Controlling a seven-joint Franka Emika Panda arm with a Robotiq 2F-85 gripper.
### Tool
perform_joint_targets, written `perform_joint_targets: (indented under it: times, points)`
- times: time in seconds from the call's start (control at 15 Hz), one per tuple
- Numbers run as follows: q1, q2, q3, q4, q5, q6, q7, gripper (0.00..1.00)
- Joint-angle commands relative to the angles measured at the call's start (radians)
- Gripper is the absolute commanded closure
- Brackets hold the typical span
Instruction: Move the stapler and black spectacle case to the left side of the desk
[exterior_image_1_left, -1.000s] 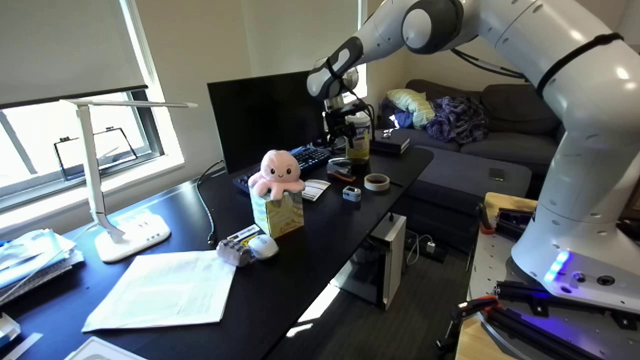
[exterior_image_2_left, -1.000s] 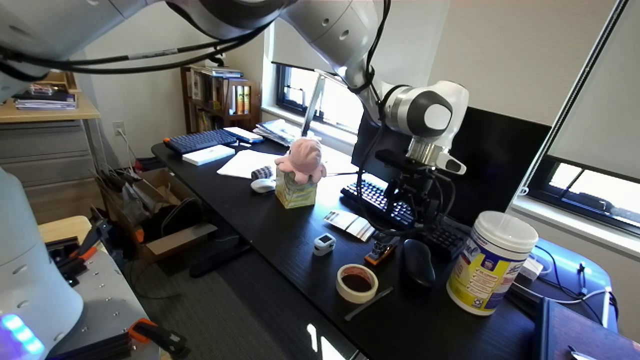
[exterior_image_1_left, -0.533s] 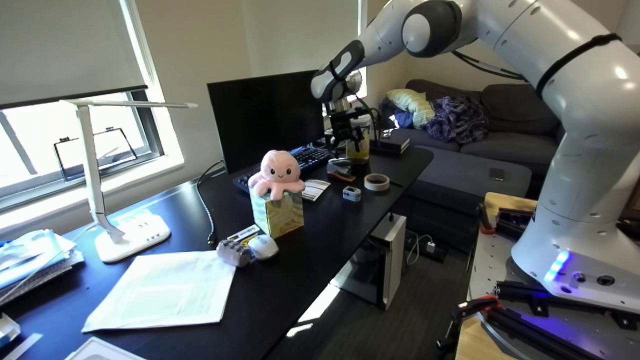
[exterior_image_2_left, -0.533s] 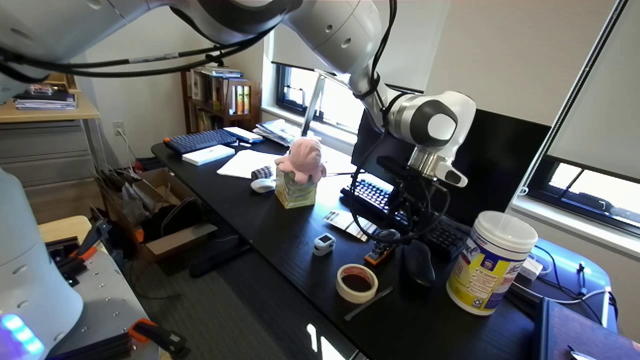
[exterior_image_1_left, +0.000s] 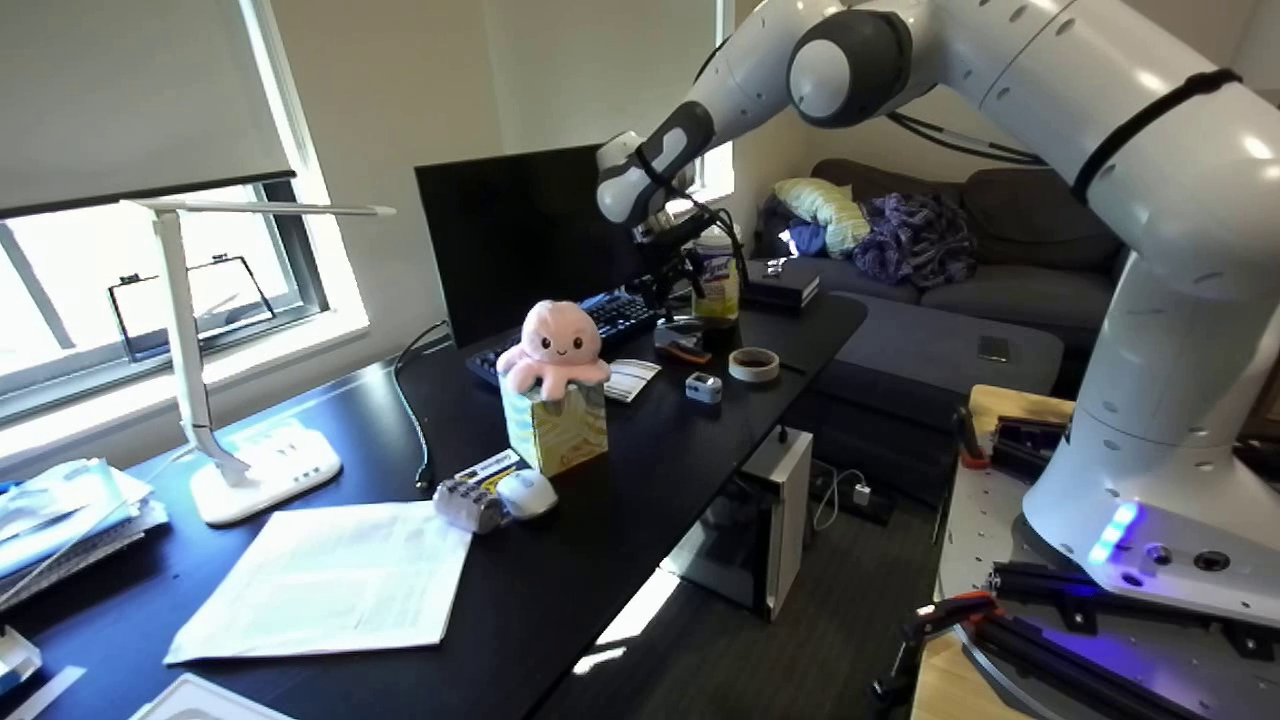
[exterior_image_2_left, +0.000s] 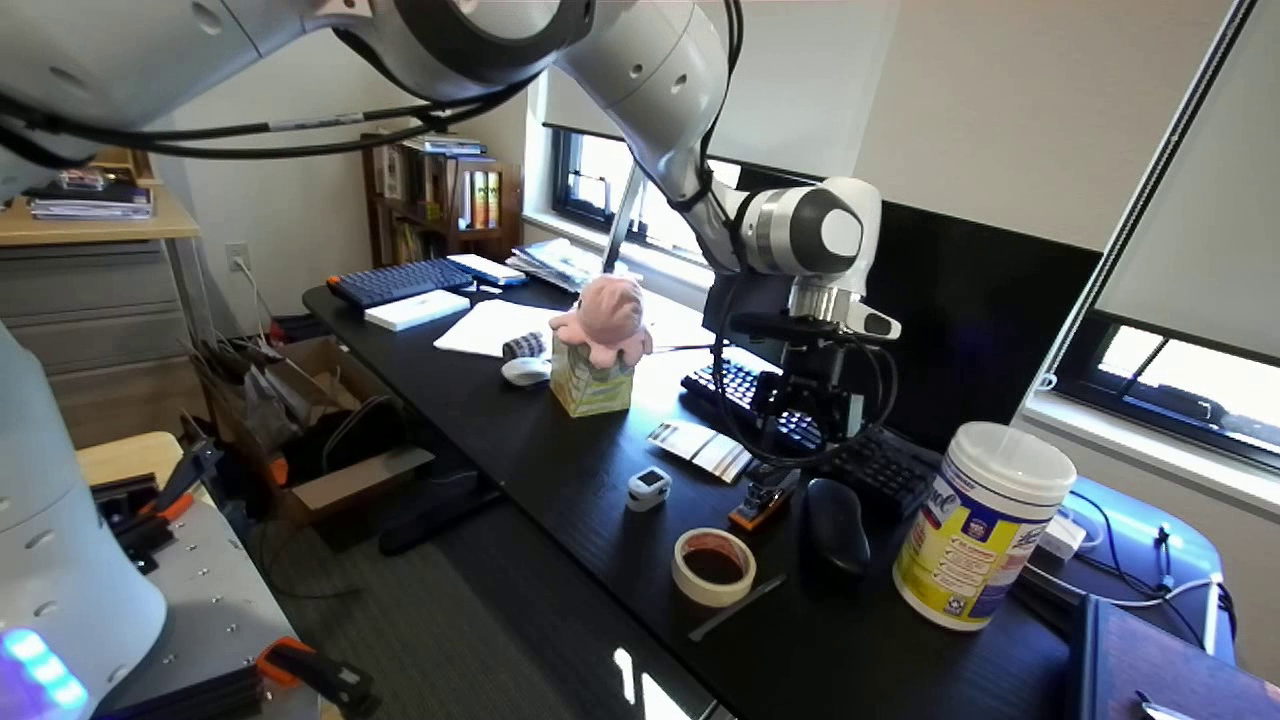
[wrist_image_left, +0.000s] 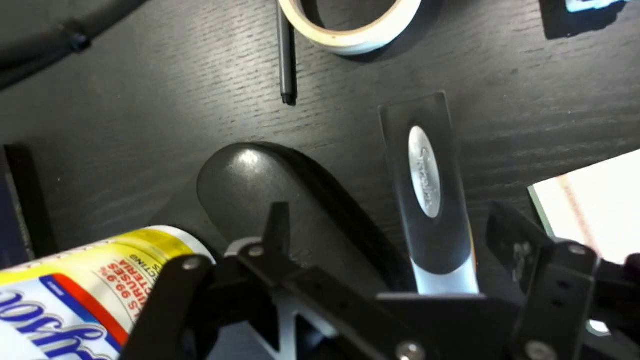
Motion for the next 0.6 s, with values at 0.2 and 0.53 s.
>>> perform_joint_targets:
  times: [0.2,0.53]
  points:
    - [0.032,0.03,-0.004,-0.046,-0.068,0.151,-0.043,0.0]
    - [0.005,0.019,0.003,-0.16,-0.034,0.427,-0.038,0.26]
